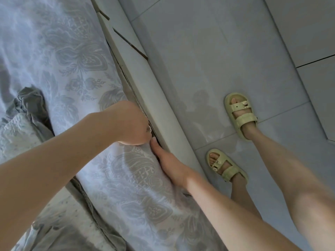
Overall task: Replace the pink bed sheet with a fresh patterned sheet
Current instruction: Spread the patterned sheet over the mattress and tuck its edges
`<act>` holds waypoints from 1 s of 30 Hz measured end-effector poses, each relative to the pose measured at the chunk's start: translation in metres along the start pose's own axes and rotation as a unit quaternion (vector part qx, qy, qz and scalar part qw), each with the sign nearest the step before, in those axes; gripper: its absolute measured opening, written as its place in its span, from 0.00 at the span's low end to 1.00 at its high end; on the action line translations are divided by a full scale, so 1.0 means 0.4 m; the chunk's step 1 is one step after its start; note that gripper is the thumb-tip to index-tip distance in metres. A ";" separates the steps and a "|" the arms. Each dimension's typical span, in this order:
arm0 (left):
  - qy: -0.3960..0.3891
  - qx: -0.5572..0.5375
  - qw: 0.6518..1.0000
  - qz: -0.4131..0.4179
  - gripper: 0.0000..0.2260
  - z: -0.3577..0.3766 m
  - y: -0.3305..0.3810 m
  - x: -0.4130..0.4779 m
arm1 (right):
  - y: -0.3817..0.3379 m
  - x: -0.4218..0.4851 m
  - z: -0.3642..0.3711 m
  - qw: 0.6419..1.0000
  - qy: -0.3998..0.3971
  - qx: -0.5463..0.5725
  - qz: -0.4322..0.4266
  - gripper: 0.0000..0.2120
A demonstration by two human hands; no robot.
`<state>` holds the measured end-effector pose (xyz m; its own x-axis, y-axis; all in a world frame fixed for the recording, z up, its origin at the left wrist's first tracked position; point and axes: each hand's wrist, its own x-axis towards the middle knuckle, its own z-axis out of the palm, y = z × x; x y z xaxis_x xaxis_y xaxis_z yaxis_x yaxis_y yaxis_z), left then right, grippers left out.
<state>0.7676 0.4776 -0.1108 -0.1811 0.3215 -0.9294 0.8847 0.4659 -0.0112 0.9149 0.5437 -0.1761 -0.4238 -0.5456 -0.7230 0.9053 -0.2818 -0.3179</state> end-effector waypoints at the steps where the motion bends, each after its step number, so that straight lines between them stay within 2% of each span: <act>1: 0.020 -0.012 1.000 -0.001 0.21 0.001 -0.002 0.004 | 0.008 0.019 -0.012 0.999 -0.019 0.012 0.035 0.32; 3: 0.083 -0.054 0.995 -0.002 0.17 0.005 0.004 0.019 | 0.041 0.028 -0.042 0.994 -0.042 0.043 0.097 0.32; 5: 0.129 -0.075 0.989 0.003 0.14 0.007 0.019 0.034 | 0.082 0.000 -0.062 0.990 -0.025 0.054 0.129 0.23; 8: 0.050 -0.004 0.999 0.010 0.21 0.012 0.060 0.072 | 0.114 -0.057 -0.067 0.991 0.025 0.017 0.132 0.15; 10: -0.004 0.010 1.000 -0.005 0.24 0.005 0.087 0.088 | 0.130 -0.082 -0.061 0.990 0.065 -0.030 0.124 0.18; 12: 0.004 0.012 1.000 0.003 0.24 0.002 0.095 0.082 | 0.151 -0.098 -0.050 0.987 0.108 -0.044 0.113 0.25; 17: 0.027 0.010 1.000 -0.001 0.31 0.041 0.087 0.082 | 0.210 -0.156 -0.034 0.983 0.161 0.087 0.015 0.27; 21: -0.014 0.030 0.999 -0.027 0.35 0.036 0.102 0.100 | 0.223 -0.176 -0.013 0.972 0.204 0.068 -0.096 0.32; 23: -0.034 0.040 0.998 -0.035 0.37 0.034 0.107 0.106 | 0.218 -0.164 0.006 0.974 0.195 0.038 -0.105 0.29; 26: -0.076 0.033 0.995 -0.053 0.36 0.025 0.125 0.119 | 0.209 -0.125 -0.009 0.988 0.154 0.018 -0.024 0.35; 27: -0.087 0.037 0.994 -0.056 0.36 0.019 0.129 0.124 | 0.197 -0.114 -0.023 0.991 0.130 0.026 0.008 0.35; 30: -0.057 0.005 0.998 -0.026 0.33 0.016 0.161 0.125 | 0.188 -0.113 -0.073 0.994 0.053 0.049 0.076 0.29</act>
<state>0.8183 0.5182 -0.1603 -0.1775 0.2008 -0.9634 0.8801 0.4705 -0.0641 1.0031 0.5704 -0.1851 -0.2718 -0.5035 -0.8201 0.9491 -0.2810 -0.1420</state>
